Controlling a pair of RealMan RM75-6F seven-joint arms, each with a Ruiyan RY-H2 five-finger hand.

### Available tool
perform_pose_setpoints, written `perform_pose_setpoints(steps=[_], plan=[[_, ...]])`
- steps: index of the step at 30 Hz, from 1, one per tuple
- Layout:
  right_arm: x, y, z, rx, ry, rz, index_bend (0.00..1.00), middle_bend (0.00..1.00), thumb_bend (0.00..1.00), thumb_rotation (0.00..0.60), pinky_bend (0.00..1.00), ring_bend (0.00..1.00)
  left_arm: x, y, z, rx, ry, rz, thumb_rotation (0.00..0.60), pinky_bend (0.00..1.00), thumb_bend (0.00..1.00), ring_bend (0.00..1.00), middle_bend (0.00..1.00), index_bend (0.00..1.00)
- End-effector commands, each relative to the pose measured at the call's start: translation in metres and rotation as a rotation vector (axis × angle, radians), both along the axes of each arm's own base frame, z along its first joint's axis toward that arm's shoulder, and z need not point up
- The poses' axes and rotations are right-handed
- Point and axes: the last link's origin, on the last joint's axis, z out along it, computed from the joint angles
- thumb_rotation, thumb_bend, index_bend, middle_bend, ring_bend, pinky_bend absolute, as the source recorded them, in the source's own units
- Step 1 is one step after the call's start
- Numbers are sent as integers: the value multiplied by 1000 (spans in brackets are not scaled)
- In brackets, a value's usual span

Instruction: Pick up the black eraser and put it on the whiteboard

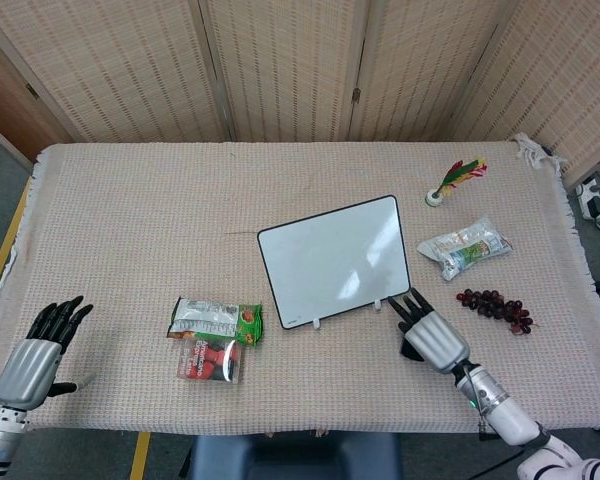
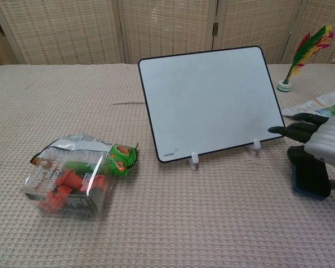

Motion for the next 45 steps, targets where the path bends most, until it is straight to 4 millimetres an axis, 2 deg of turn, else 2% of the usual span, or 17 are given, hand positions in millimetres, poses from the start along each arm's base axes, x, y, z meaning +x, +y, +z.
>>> perform_pose_setpoints(steps=[1, 6, 9, 19, 27, 33, 45], plan=[[1, 1, 3, -24, -34, 12, 574, 45, 267, 600, 5, 126, 0, 0, 0, 0, 0, -1, 600, 0, 111, 0, 10, 25], [6, 1, 11, -81, -100, 34, 574, 63, 267, 600, 5, 135, 1, 0, 0, -1, -2, -3, 600, 0, 110, 0, 10, 26], [16, -3, 19, -174, -193, 61, 575, 76, 267, 600, 4, 138, 1, -1, -1, -6, -3, -6, 600, 0, 110, 0, 10, 26], [59, -32, 5, -271, -356, 156, 575, 102, 267, 600, 4, 174, 2, -2, 0, -19, -15, -10, 600, 0, 110, 0, 10, 27], [88, -54, -17, -368, -320, 238, 575, 107, 267, 600, 0, 173, 3, -4, 3, -25, -36, -12, 600, 0, 111, 0, 10, 28], [100, -69, -26, -430, -293, 227, 575, 108, 267, 600, 0, 166, 3, -4, 4, -46, -58, -17, 600, 0, 111, 0, 10, 29], [109, -93, -36, -456, -285, 184, 575, 108, 266, 600, 0, 165, 1, 0, 5, -72, -88, -14, 600, 0, 112, 0, 10, 18]])
